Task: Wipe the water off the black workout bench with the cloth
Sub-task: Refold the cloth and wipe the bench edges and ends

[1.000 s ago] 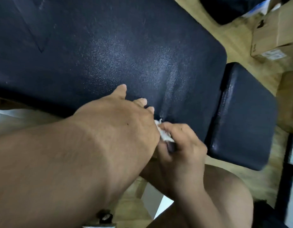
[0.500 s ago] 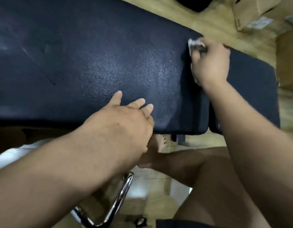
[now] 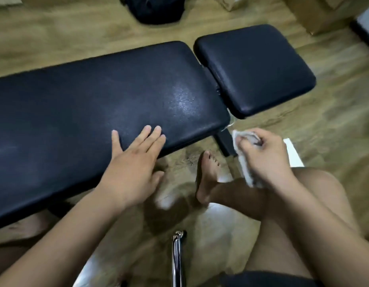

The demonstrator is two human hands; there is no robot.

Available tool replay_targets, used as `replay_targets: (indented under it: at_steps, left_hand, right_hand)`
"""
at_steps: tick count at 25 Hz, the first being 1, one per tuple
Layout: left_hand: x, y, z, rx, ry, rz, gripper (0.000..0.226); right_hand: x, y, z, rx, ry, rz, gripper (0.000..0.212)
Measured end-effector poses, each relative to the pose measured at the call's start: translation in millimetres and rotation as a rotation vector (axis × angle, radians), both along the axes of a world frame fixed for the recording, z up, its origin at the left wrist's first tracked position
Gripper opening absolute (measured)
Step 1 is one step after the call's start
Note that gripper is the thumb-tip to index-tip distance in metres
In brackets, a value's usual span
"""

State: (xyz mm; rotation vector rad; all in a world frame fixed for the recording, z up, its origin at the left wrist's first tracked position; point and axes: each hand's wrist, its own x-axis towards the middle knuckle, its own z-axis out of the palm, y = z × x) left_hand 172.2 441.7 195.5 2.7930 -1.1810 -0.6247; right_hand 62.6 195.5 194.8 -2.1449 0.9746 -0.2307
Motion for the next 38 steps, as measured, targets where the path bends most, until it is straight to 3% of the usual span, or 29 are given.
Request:
replay_targets:
  at_steps: [5, 9, 12, 16, 20, 24, 29, 30, 34, 36, 38]
  left_hand:
    - [-5.3, -5.4, -1.7, -0.061, -0.011, 0.051, 0.076]
    - [1.5, -7.0, 2.1, -0.063, 0.038, 0.066, 0.075]
    - [3.0, -6.5, 0.3, -0.074, 0.066, 0.084, 0.076]
    - [3.4, -7.2, -2.1, -0.074, 0.056, 0.104, 0.076]
    - [0.3, -9.1, -2.6, -0.061, 0.036, 0.117, 0.077]
    - [-0.1, -12.5, 1.4, 0.006, 0.051, 0.123, 0.077]
    - [-1.7, -11.8, 3.2, 0.027, 0.043, 0.113, 0.078]
    - [-0.8, -9.9, 4.6, 0.041, 0.034, 0.093, 0.079]
    - [-9.1, 19.1, 2.6, 0.005, -0.116, 0.179, 0.071]
    - [-22.5, 44.2, -3.7, -0.044, -0.211, 0.301, 0.066]
    - [-36.2, 67.7, -11.6, -0.031, -0.280, 0.413, 0.066]
  right_hand:
    - [30.6, -35.1, -11.4, 0.026, -0.131, -0.243, 0.015]
    - [47.8, 17.9, -49.1, 0.061, -0.175, -0.302, 0.013]
    - [29.1, 76.4, -62.1, 0.106, -0.198, -0.144, 0.005]
    - [42.2, 47.5, -58.5, 0.143, -0.383, -0.332, 0.005]
    - [42.3, 39.8, -66.4, 0.121, -0.390, -0.294, 0.009]
    - [37.8, 31.2, -77.0, 0.265, -0.408, -0.548, 0.005]
    - [33.1, 97.8, -68.4, 0.128, -0.436, -0.119, 0.003]
    - [33.5, 93.1, -68.9, 0.124, -0.436, -0.114, 0.007]
    - [47.8, 43.4, -69.7, 0.230, -0.427, -0.471, 0.011]
    - [45.7, 71.8, -62.1, 0.151, -0.407, -0.339, 0.009]
    - [38.6, 115.2, -63.8, 0.211, -0.395, -0.128, 0.010]
